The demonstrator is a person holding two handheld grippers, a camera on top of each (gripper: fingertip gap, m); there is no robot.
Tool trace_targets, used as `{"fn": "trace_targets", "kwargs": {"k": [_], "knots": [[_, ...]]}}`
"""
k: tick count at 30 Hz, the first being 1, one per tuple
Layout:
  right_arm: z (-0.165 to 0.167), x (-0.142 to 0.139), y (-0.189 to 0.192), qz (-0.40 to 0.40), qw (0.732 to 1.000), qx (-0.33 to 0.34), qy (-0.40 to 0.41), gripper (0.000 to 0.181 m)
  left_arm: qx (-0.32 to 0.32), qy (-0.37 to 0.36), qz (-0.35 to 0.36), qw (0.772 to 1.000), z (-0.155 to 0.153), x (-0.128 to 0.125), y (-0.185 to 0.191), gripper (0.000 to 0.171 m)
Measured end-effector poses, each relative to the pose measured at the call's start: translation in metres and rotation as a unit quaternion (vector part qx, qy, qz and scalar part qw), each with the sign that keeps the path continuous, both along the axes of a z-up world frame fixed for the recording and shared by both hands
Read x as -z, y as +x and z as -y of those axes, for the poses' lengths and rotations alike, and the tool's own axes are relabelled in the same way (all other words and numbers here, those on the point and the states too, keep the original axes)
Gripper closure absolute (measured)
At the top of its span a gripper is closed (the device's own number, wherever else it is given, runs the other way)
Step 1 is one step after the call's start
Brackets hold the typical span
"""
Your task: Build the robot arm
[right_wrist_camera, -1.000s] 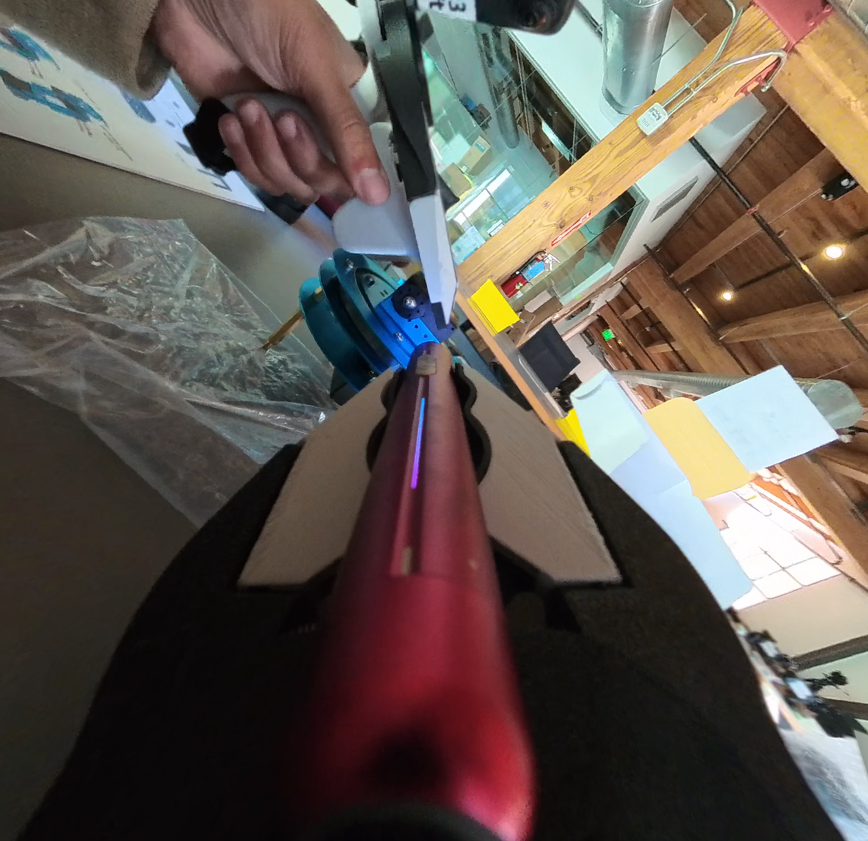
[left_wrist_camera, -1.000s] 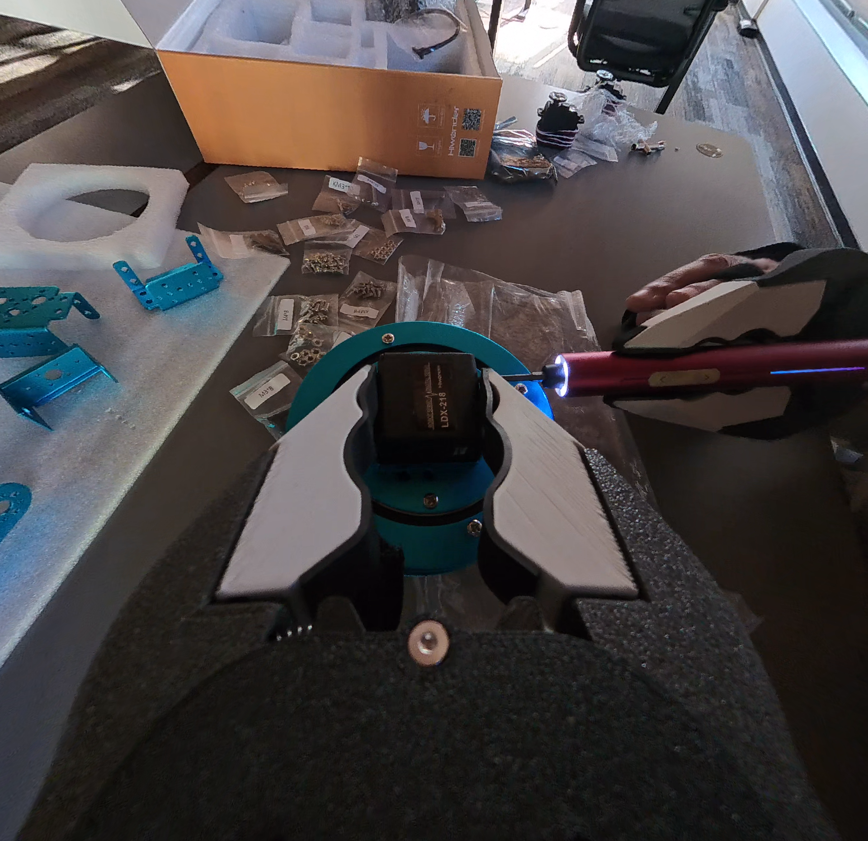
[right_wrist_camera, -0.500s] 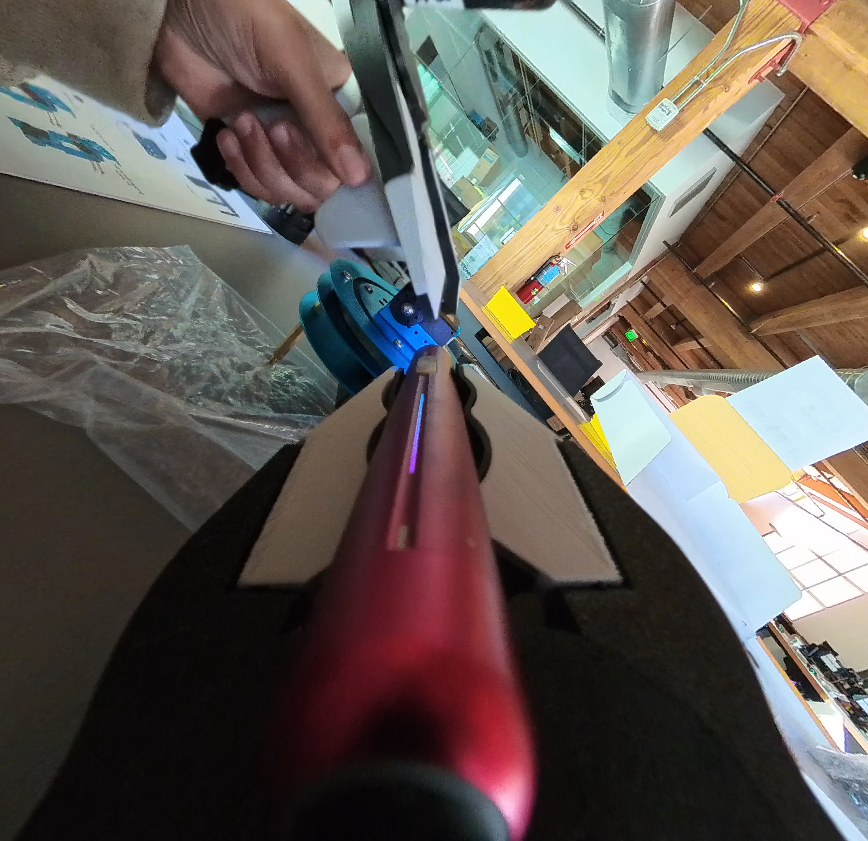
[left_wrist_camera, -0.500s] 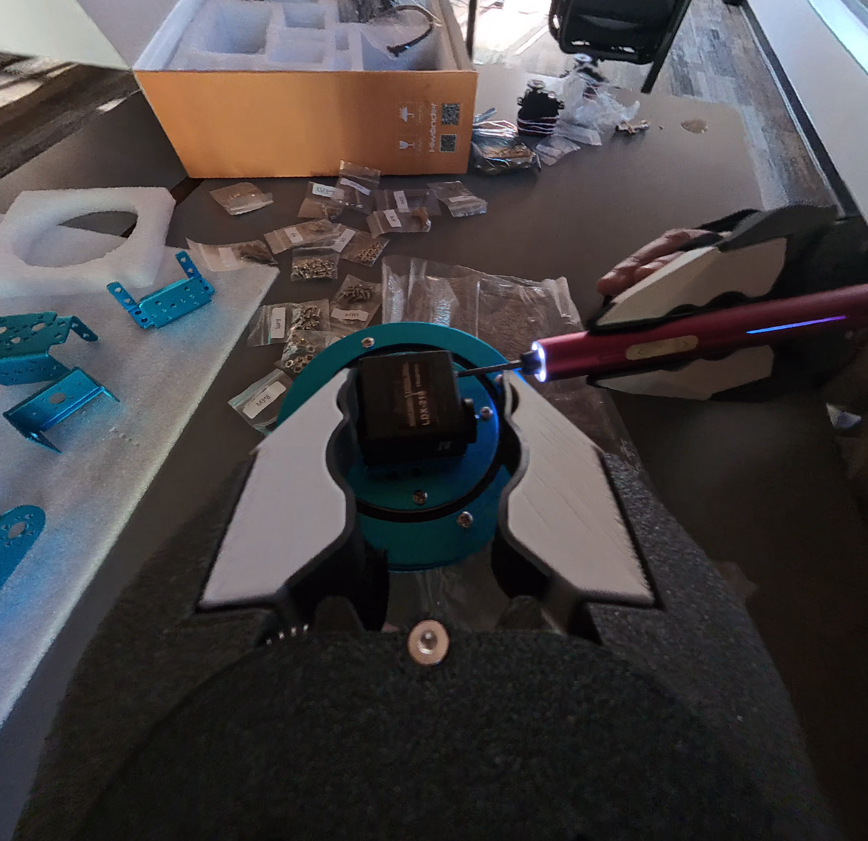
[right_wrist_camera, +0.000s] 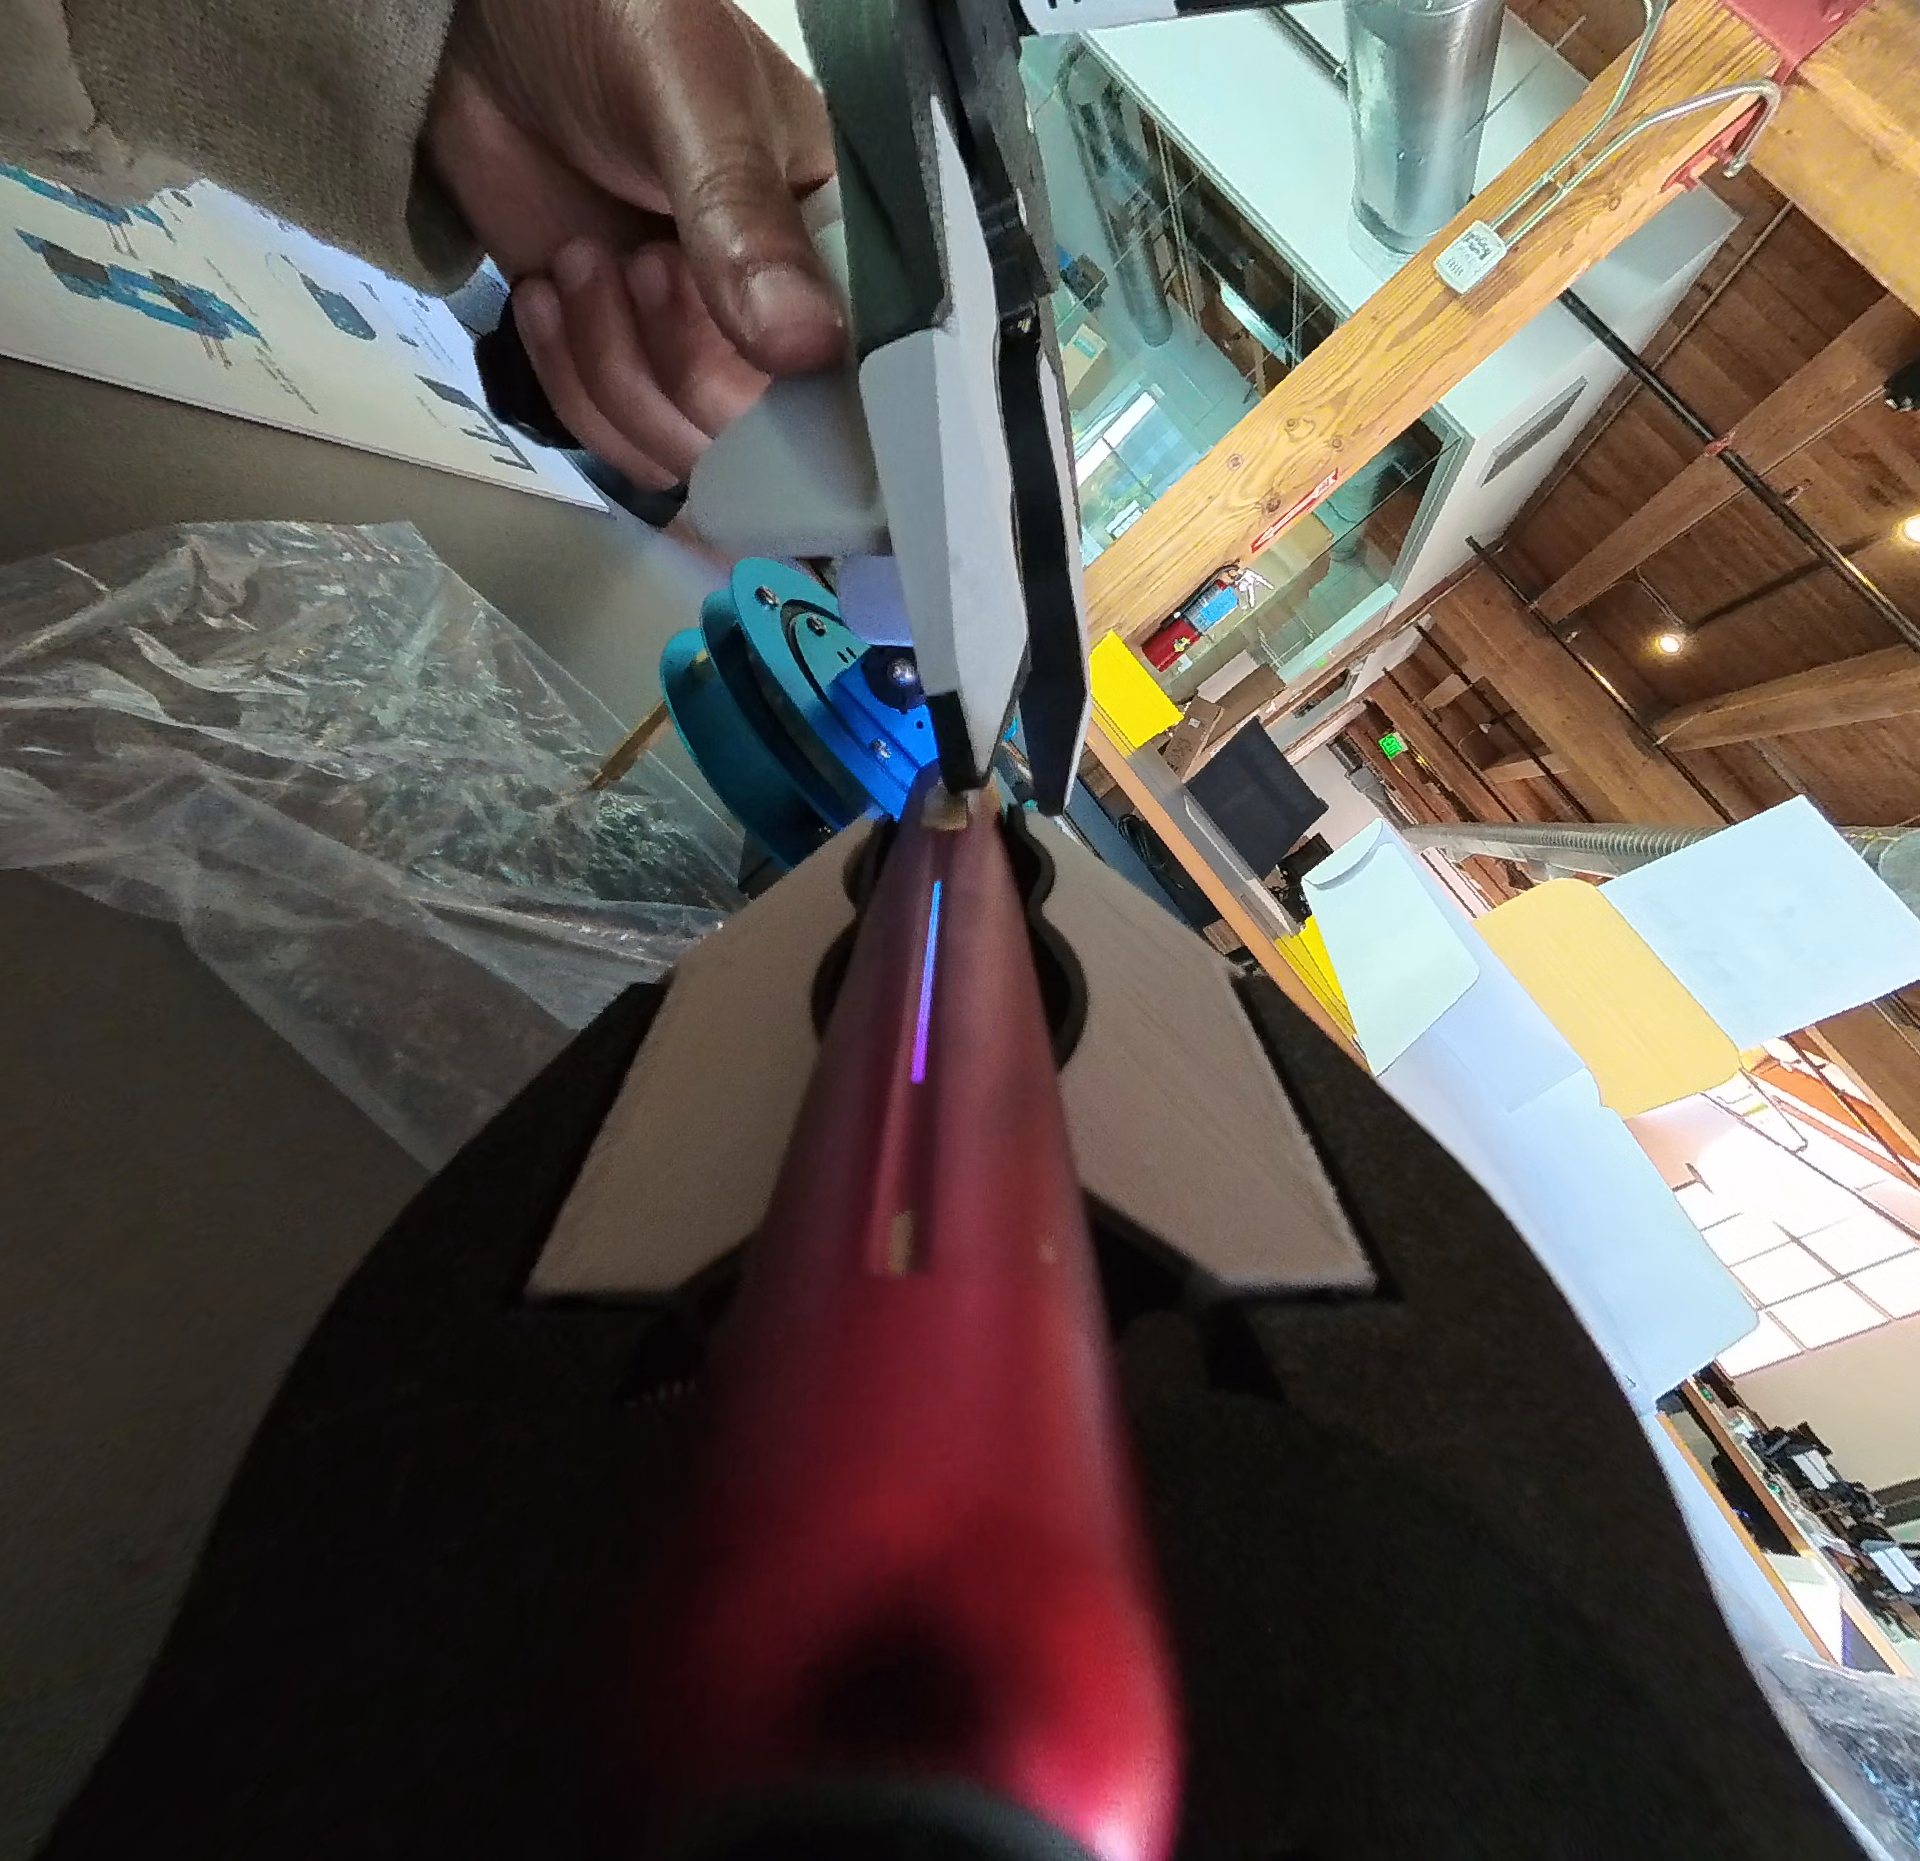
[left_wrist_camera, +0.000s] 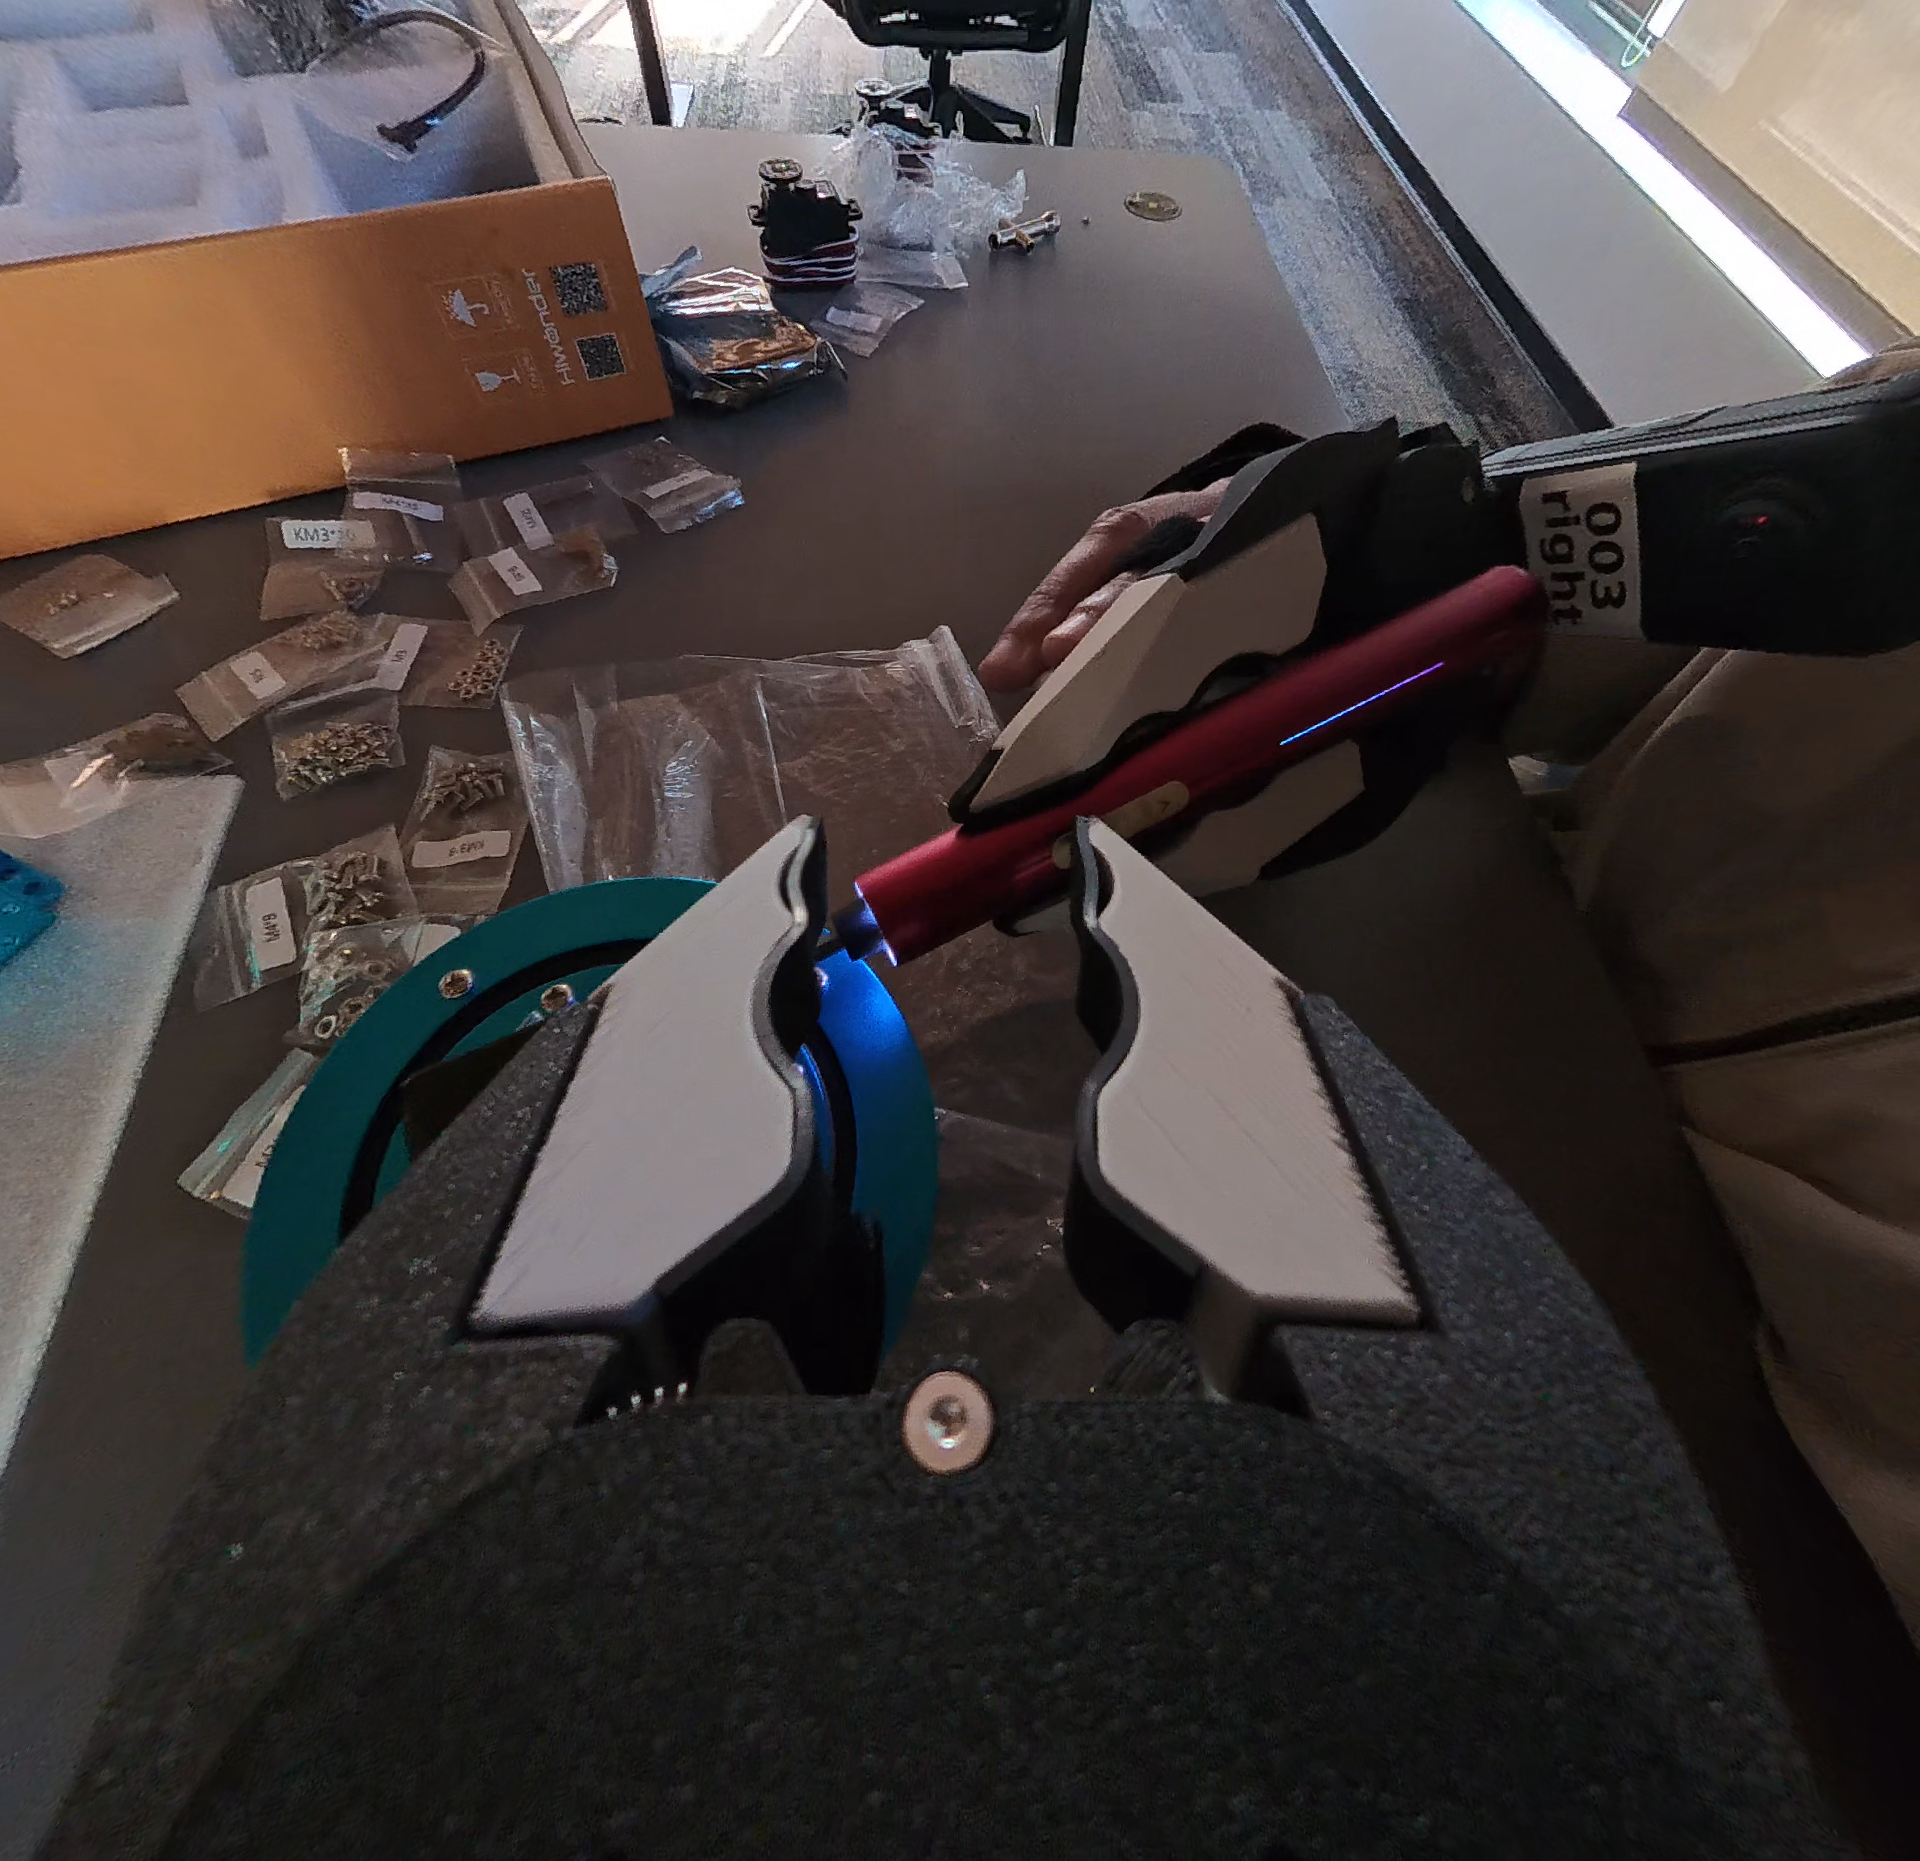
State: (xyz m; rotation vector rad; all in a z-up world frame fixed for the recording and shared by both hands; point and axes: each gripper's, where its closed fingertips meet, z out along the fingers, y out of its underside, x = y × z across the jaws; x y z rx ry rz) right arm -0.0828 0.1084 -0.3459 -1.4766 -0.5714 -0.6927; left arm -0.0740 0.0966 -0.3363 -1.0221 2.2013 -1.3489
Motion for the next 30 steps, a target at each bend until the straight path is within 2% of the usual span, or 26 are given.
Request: {"fn": "trace_targets", "kwargs": {"k": [11, 14, 16, 19, 22, 30], "knots": [[-0.002, 0.000, -0.001, 0.010, 1.000, 0.001, -0.007, 0.161, 0.000, 0.018, 0.008, 1.000, -0.004, 0.000, 0.000, 0.123], [-0.004, 0.000, 0.000, 0.013, 1.000, 0.005, -0.009, 0.161, -0.046, 0.052, 0.022, 0.997, -0.015, -0.002, 0.005, 0.110], [-0.004, 0.000, 0.000, 0.017, 1.000, 0.003, -0.008, 0.161, -0.081, 0.081, 0.027, 0.993, -0.023, -0.003, 0.008, 0.087], [-0.004, 0.000, -0.001, 0.018, 1.000, 0.003, -0.007, 0.161, -0.106, 0.093, 0.018, 0.990, -0.029, -0.001, 0.007, 0.086], [-0.004, 0.000, -0.001, 0.017, 1.000, 0.003, -0.008, 0.162, -0.143, 0.083, -0.009, 0.986, -0.044, 0.003, 0.011, 0.075], [-0.003, 0.000, -0.001, 0.019, 1.000, 0.003, -0.008, 0.162, -0.172, 0.090, -0.050, 0.980, -0.061, 0.013, 0.011, 0.061]]}}
